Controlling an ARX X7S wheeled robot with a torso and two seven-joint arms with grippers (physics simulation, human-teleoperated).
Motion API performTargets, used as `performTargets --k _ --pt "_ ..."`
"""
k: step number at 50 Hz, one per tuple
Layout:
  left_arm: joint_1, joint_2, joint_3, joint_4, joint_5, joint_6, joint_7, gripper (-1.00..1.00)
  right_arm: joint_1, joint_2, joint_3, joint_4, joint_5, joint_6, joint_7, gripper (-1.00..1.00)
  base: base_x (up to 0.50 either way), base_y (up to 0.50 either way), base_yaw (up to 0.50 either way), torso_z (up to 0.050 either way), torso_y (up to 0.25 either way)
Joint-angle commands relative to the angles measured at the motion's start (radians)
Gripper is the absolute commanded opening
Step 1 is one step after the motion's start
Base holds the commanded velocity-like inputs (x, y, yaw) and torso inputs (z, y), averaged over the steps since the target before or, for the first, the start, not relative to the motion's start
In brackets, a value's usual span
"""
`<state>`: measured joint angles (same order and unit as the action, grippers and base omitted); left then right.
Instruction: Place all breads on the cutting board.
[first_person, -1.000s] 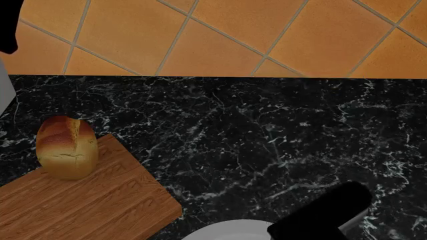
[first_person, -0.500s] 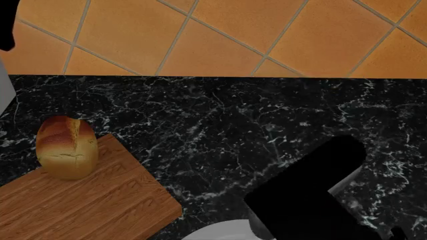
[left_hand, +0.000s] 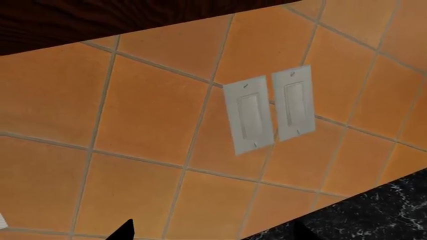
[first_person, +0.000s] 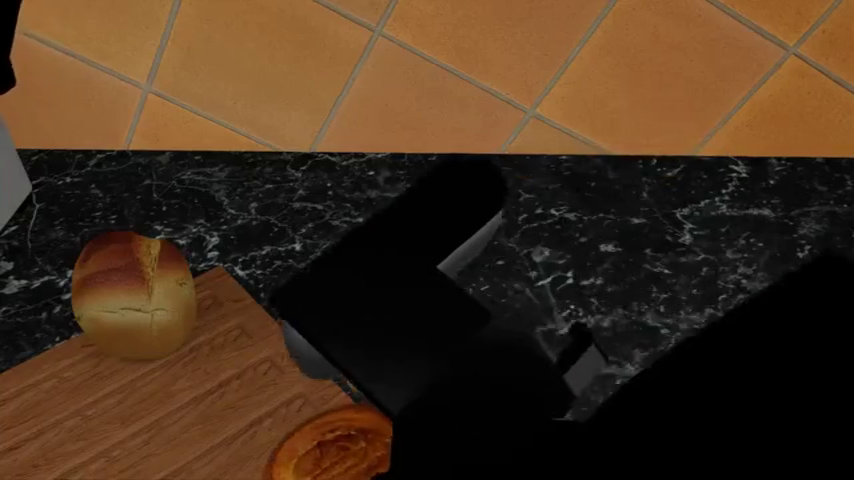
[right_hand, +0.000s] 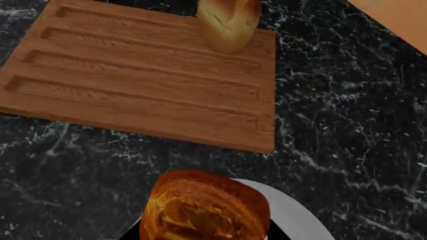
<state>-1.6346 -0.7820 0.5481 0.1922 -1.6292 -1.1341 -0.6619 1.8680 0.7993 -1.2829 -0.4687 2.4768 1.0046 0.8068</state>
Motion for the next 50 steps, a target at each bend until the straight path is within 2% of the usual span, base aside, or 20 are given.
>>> performTargets --k 1,21,29,39,50 --pt "-0.004 0.014 -0.016 0.008 0.025 0.005 0.013 1.0 -0.075 -0.171 0.074 0.08 -0.219 0.035 -0.157 -1.0 0.0 0.0 0.0 0.0 0.0" --pt "-0.003 0.002 -0.013 0.015 0.022 0.005 0.008 1.0 -0.14 -0.346 0.104 0.271 -0.5 0.046 -0.424 -1.0 0.0 0.0 0.0 0.0 0.0" --pt "0.004 -0.004 -0.014 0.016 0.022 0.009 0.008 1.0 -0.164 -0.413 0.08 0.418 -0.66 0.037 -0.578 -1.0 0.0 0.0 0.0 0.0 0.0" --pt "0.013 -0.02 -0.017 0.02 0.022 0.015 0.011 1.0 -0.202 -0.499 0.035 0.52 -0.77 0.007 -0.678 -1.0 0.0 0.0 0.0 0.0 0.001" --pt "0.02 -0.036 -0.021 0.028 0.012 0.02 0.006 1.0 -0.269 -0.54 -0.009 0.553 -0.819 -0.018 -0.701 -1.0 0.0 0.0 0.0 0.0 0.0"
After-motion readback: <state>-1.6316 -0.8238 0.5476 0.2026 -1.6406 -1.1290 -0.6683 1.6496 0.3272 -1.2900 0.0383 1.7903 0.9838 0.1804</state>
